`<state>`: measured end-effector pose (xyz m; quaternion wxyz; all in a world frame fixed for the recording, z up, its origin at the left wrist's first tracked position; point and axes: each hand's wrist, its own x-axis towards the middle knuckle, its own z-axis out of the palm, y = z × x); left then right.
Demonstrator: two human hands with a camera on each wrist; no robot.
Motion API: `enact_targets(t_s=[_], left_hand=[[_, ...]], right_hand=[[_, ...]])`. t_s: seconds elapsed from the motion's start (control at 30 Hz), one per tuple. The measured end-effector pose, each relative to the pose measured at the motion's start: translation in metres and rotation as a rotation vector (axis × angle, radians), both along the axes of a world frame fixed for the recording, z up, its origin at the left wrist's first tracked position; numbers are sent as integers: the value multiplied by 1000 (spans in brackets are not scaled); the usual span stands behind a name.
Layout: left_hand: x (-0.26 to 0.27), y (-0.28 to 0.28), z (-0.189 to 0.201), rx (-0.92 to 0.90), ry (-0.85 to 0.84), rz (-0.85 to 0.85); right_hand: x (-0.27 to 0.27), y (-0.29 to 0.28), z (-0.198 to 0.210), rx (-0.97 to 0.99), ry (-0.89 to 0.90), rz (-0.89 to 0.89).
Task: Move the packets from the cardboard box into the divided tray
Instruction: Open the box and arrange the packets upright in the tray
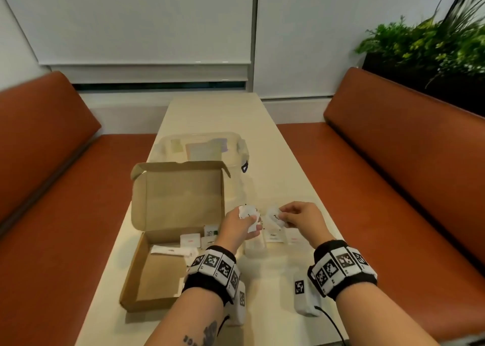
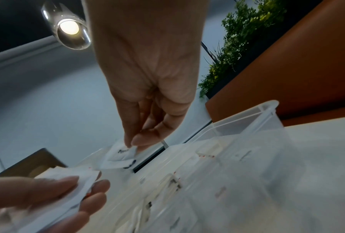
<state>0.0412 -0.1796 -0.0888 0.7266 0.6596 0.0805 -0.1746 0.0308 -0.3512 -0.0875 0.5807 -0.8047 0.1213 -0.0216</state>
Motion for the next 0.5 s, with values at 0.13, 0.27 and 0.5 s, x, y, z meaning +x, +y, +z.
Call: enact_targets(t_s=[0.13, 0.27, 0.5], left_hand=[[5, -24, -6, 1, -49, -25], [7, -37, -10, 26, -82, -38], [13, -42, -30, -8, -43, 171]], right_hand=[[11, -17, -3, -25, 33, 66], [21, -21, -4, -68, 28, 157], [35, -23, -13, -352, 46, 229]])
